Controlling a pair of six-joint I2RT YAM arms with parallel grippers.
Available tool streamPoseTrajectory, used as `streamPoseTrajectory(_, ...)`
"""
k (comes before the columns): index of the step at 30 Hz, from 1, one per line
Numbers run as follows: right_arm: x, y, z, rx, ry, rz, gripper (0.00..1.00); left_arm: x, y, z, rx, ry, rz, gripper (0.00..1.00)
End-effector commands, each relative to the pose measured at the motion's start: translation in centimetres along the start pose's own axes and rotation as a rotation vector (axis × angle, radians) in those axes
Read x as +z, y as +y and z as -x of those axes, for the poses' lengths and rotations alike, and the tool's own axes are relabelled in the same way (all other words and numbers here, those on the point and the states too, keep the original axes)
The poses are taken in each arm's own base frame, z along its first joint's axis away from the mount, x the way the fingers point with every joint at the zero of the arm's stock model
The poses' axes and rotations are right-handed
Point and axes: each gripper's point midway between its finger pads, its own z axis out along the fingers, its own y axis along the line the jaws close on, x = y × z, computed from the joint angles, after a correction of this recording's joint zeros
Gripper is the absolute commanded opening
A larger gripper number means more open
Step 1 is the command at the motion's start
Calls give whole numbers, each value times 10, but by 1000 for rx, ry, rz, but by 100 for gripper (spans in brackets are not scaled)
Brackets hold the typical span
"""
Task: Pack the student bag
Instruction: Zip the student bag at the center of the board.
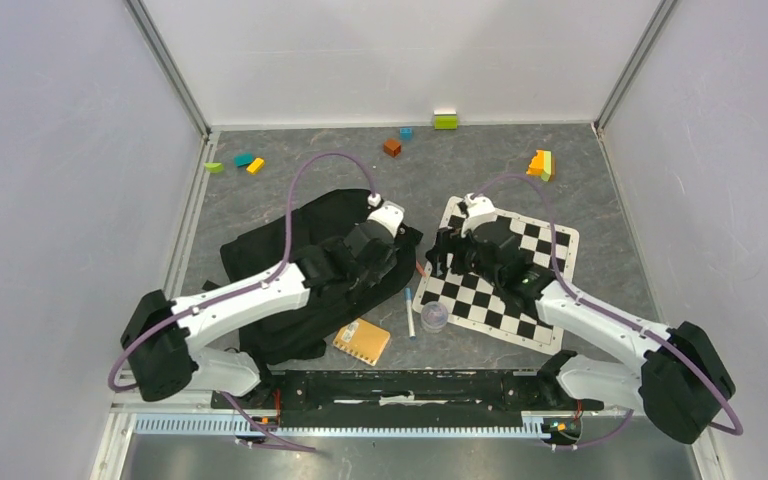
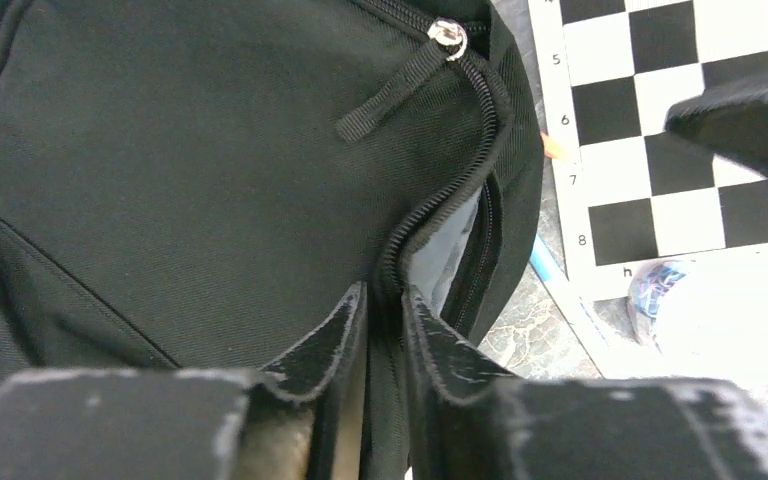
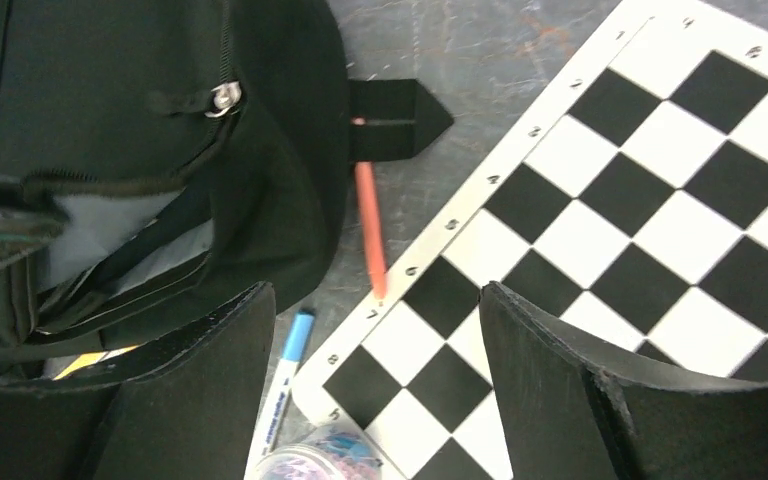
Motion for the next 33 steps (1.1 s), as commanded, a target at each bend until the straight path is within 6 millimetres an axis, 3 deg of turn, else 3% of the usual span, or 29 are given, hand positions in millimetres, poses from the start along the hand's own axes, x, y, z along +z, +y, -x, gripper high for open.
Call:
streamPoseTrajectory(1, 7, 26, 10, 68, -70, 18, 79, -8, 5, 17, -170, -64, -60, 18)
streamPoseTrajectory(7, 21, 70, 11, 66, -122, 43, 79, -8, 10, 13, -267, -69, -114, 10)
streamPoseTrajectory(11, 38, 69, 2, 75, -125, -16, 78, -11, 11, 16, -296, -81, -134, 9)
streamPoseTrajectory(18, 54, 64, 14, 63, -164, -93, 71, -8, 6, 11, -301, -71, -162, 9)
streamPoseTrajectory(19, 54, 60, 14, 57, -169, -111, 64, -7, 5, 10, -301, -67, -166, 9)
streamPoseTrajectory(23, 50, 47, 10, 33, -157, -171, 10, -5, -3, 7, -296, -51, -203, 10)
streamPoseTrajectory(24, 47, 44, 8, 30, -152, -182, 2, -5, -6, 5, -290, -45, -219, 12)
streamPoseTrajectory(25, 44, 43, 8, 30, -149, -184, 0, -4, -9, 5, -286, -44, -232, 16)
streamPoseTrajectory(29, 23, 36, 11, 35, -148, -182, 0, -7, -14, 6, -278, -40, -267, 50)
streamPoseTrajectory(30, 18, 34, 11, 31, -145, -183, 0, -10, -16, 9, -283, -44, -280, 63)
streamPoseTrajectory(33, 9, 29, 5, 21, -127, -184, 0, -24, -24, 27, -319, -86, -351, 86)
